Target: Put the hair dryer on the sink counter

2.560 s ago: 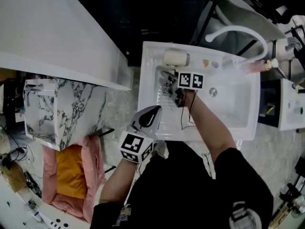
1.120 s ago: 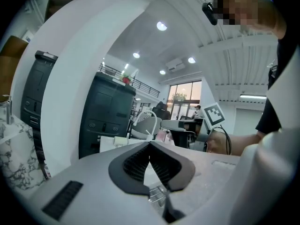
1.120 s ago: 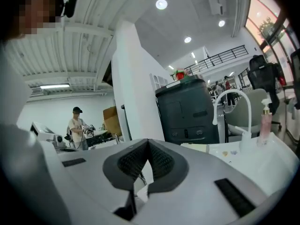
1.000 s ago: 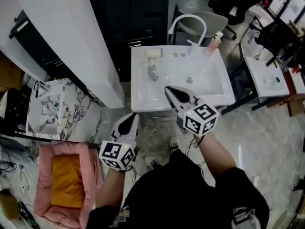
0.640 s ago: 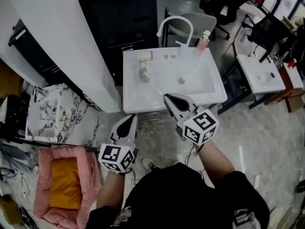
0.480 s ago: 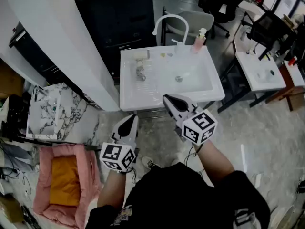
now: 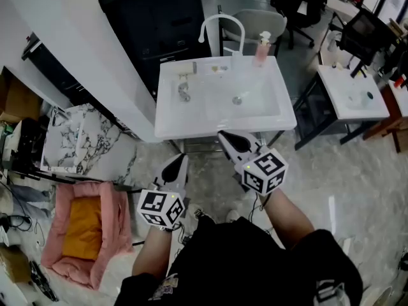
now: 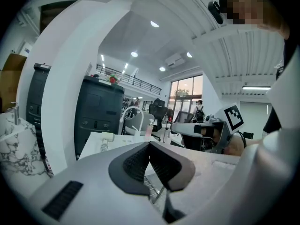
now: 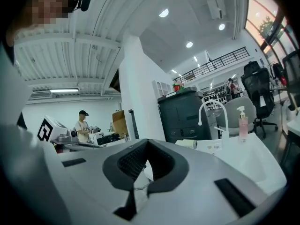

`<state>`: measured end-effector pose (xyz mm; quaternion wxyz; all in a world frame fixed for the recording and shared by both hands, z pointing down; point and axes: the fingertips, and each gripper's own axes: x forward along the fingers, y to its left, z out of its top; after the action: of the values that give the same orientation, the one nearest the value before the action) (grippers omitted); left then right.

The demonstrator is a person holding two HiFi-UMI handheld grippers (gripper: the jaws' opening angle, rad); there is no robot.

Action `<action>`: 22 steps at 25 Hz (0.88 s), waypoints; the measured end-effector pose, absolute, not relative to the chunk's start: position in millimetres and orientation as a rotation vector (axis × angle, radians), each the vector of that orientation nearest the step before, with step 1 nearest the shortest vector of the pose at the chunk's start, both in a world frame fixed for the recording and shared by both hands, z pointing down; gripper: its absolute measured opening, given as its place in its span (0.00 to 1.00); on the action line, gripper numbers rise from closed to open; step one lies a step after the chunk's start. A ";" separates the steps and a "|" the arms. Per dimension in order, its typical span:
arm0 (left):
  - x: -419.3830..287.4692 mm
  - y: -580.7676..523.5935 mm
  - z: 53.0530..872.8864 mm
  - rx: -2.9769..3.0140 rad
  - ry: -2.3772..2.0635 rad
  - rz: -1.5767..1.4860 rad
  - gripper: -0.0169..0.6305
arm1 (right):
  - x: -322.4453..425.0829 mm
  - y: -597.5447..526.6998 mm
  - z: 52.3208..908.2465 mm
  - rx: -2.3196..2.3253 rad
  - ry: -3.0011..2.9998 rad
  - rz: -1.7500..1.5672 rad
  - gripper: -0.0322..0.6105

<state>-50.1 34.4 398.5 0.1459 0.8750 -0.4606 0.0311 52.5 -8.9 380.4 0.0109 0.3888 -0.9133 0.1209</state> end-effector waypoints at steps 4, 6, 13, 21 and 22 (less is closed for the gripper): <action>-34.9 46.1 400.7 2.511 -1.340 0.108 0.03 | 67.4 0.7 383.5 1.203 -2.845 0.402 0.05; -30.9 50.1 402.1 2.501 -1.352 0.107 0.03 | 70.9 5.0 385.1 1.192 -2.849 0.412 0.05; -15.8 60.4 411.1 2.483 -1.375 0.094 0.03 | 84.2 18.6 393.8 1.165 -2.855 0.413 0.05; -5.5 64.1 412.6 2.482 -1.369 0.084 0.03 | 89.4 26.4 397.7 1.147 -2.849 0.412 0.05; -5.3 64.6 412.5 2.482 -1.368 0.084 0.03 | 89.2 27.0 398.1 1.146 -2.851 0.415 0.05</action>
<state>-5.3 64.6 412.5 0.1525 0.8652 -0.4768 0.0293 89.2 27.0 398.1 0.0205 0.3696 -0.9193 0.1338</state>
